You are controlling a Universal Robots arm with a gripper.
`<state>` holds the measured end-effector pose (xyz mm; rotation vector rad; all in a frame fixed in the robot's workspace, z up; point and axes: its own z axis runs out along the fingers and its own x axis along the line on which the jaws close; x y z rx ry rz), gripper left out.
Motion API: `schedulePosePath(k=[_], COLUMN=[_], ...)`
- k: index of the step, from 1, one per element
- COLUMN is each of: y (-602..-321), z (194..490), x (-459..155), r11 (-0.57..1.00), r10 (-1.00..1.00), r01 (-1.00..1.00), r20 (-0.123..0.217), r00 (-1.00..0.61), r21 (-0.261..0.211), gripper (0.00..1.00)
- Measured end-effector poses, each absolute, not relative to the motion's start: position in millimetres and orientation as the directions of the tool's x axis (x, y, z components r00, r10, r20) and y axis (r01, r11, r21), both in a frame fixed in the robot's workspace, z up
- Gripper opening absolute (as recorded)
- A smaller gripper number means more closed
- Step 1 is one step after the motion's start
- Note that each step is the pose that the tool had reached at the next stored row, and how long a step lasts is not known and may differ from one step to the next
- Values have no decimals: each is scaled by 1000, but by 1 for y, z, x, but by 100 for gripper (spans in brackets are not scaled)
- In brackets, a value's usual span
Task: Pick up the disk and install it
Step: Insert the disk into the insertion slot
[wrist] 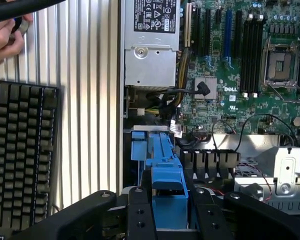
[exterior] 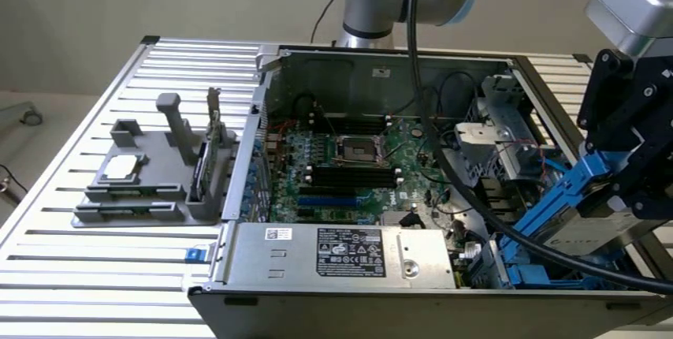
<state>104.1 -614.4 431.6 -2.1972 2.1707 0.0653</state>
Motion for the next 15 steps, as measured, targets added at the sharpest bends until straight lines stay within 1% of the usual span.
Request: schedulePosePath(k=[7,15], y=[-615,-615], z=[426,421], x=[103,103], r11=[-19,-30], r10=[-997,-996], r01=[-1000,-1000], r20=[-70,-87], r00=[20,30], r21=[-8,-8], gripper=[33,33])
